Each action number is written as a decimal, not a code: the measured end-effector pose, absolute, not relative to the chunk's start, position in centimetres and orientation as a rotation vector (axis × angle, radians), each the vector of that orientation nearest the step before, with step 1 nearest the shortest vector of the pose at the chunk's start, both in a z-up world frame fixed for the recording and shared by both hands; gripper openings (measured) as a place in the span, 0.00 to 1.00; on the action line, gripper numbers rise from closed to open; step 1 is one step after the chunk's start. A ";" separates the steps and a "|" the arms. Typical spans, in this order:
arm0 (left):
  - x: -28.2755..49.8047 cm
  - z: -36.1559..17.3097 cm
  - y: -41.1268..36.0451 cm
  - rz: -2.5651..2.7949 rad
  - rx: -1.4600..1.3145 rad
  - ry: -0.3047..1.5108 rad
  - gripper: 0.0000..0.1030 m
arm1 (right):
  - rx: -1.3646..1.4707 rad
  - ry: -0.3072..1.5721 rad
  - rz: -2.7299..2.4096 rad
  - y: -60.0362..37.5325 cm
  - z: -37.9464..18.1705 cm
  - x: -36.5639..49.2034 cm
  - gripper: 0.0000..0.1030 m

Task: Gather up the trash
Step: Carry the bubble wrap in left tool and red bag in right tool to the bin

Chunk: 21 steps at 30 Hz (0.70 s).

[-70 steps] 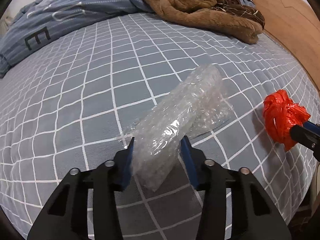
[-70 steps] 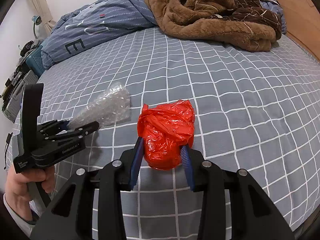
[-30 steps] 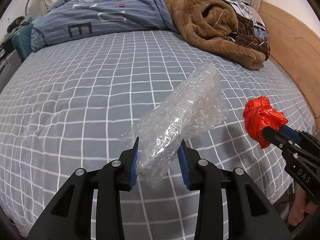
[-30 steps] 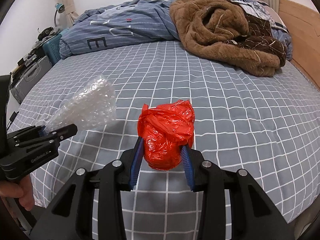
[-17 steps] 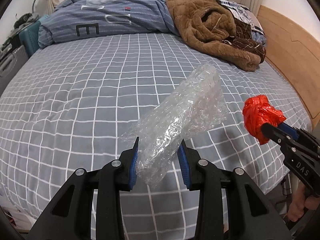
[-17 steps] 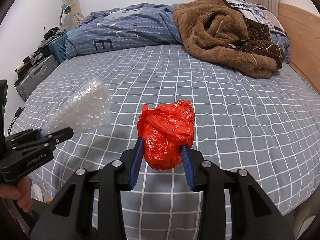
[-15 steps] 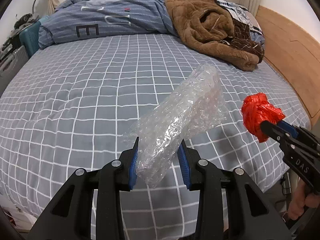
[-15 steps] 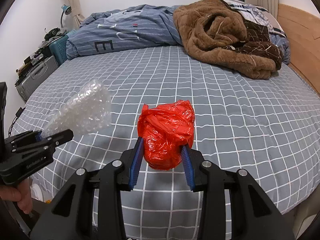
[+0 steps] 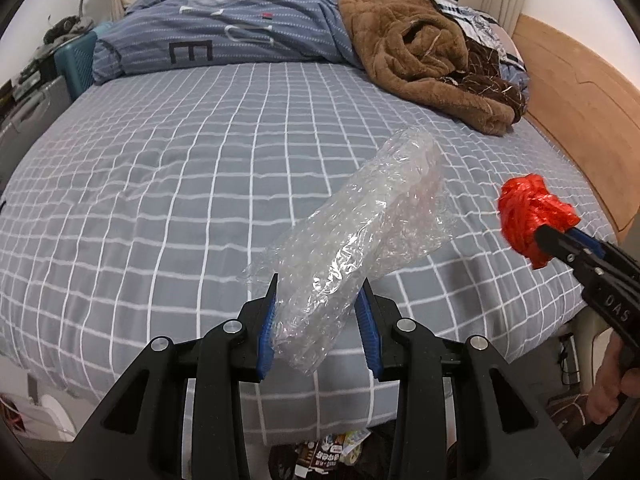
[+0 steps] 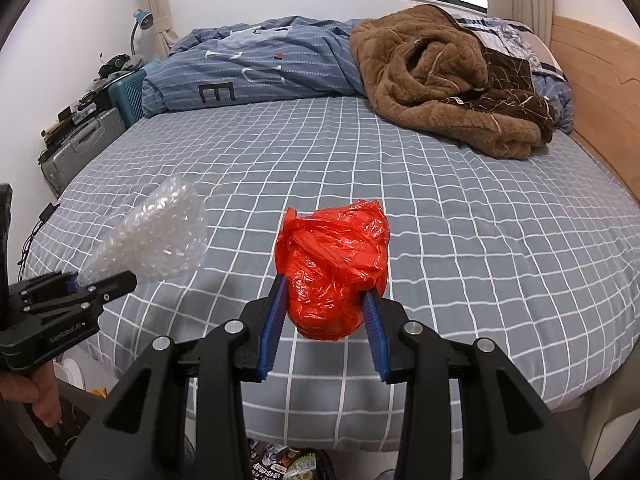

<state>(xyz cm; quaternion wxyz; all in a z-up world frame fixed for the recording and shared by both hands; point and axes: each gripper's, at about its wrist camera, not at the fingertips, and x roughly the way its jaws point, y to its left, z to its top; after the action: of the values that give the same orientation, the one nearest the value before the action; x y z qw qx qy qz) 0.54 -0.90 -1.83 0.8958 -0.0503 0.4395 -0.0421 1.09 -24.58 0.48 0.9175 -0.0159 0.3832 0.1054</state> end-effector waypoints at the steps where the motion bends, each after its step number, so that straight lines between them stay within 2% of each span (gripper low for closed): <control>1: 0.2 -2.0 -0.8 -0.084 -0.108 0.914 0.33 | -0.032 0.789 0.220 -24.5 0.5 0.7 0.35; 21: -6.3 -2.5 -1.7 -0.110 -0.143 0.916 0.33 | -0.019 0.814 0.234 -23.8 -1.0 -5.3 0.35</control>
<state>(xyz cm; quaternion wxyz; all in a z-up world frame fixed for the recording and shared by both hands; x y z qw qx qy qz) -6.29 -1.71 -2.50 0.8929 -0.0688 0.4417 -0.0532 -5.29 -23.76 -0.96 0.9115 -0.0091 0.3952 0.1137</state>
